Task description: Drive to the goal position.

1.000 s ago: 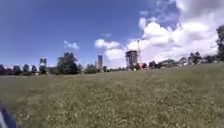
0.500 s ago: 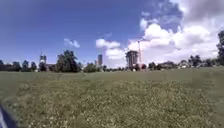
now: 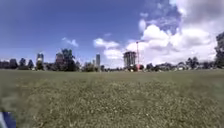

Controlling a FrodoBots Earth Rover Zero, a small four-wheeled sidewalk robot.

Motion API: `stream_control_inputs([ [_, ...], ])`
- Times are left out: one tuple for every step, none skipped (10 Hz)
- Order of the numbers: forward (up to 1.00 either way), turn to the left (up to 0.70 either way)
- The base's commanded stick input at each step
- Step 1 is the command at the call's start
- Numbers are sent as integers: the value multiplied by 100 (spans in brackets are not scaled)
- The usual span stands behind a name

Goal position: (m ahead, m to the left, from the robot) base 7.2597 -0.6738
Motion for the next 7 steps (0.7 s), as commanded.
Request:
stream_control_inputs([
  [70, 0],
  [70, 0],
  [70, 0],
  [70, 0],
  [70, 0],
  [70, 0],
  [70, 0],
])
